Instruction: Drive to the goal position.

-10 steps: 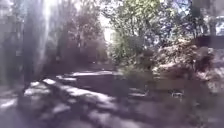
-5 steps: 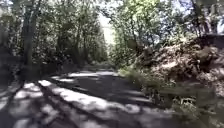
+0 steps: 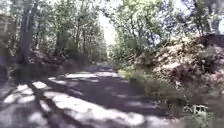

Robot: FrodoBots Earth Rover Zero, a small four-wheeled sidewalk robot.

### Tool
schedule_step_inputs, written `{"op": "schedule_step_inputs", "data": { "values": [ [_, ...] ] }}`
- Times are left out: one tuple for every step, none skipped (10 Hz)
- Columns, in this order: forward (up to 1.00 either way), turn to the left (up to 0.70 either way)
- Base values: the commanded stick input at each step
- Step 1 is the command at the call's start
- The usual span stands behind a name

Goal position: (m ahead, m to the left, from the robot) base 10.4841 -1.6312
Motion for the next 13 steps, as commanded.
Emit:
{"op": "schedule_step_inputs", "data": {
  "values": [
    [0.45, 0.00],
    [0.45, 0.00],
    [0.45, 0.27],
    [0.45, 0.27],
    [0.45, 0.27],
    [0.45, 0.27],
    [0.45, 0.00],
    [0.45, 0.00],
    [0.45, 0.00],
    [0.45, 0.00],
    [0.45, 0.00],
    [0.45, 0.00],
    [0.45, 0.00]
  ]
}}
